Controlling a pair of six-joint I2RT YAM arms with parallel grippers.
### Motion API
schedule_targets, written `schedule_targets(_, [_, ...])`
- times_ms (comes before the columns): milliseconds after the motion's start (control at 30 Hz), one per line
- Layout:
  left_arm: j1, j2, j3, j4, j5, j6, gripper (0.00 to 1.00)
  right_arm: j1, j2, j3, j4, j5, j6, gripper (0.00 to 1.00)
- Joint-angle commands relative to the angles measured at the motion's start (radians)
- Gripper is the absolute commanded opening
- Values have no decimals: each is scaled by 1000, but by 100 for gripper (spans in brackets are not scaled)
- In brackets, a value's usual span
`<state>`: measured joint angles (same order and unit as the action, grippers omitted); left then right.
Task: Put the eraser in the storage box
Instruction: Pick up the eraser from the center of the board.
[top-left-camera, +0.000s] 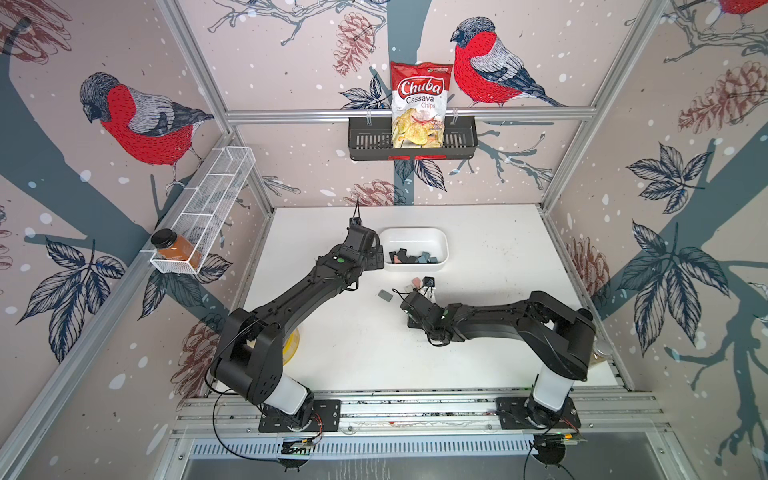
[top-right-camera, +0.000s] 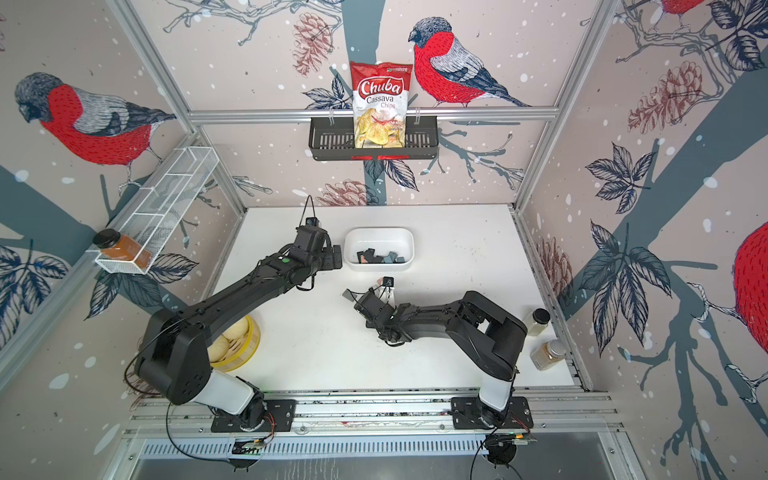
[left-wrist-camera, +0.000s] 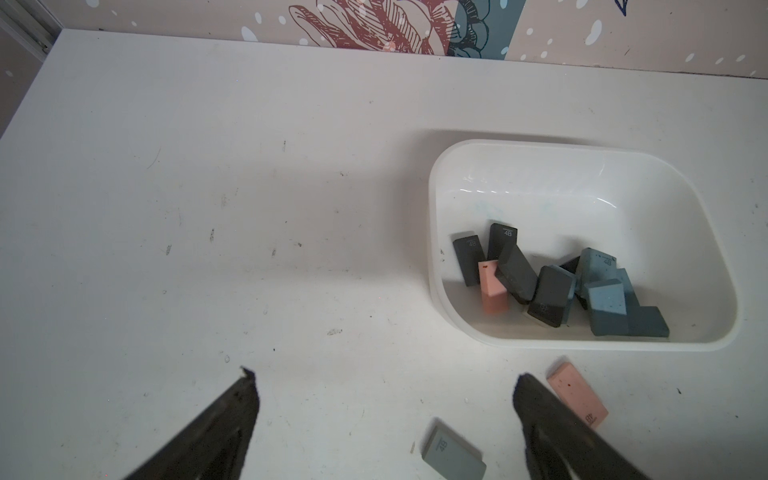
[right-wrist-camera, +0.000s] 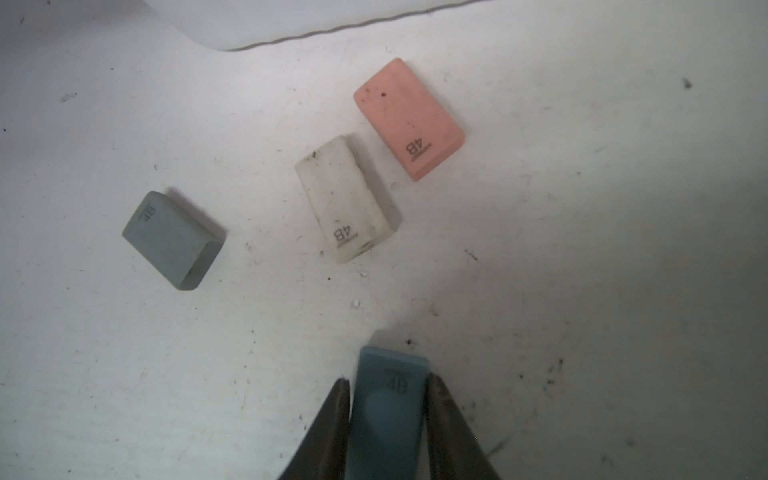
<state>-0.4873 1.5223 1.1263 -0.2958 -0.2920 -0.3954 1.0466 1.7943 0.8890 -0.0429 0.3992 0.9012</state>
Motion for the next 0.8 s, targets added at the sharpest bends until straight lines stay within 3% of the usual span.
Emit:
schedule_targets(0, [1, 0, 9, 16, -5, -8, 96, 9, 23, -3, -124, -43, -2, 33])
schedule_targets(233, [2, 1, 9, 16, -5, -8, 96, 18, 36, 10, -148, -27, -3, 33])
schedule_targets(333, [2, -1, 9, 16, -4, -9, 96, 21, 33, 12, -156, -19, -6, 25])
schedule_targets(767, [3, -5, 10, 17, -1, -11, 96, 12, -7, 38, -180, -3, -27, 25])
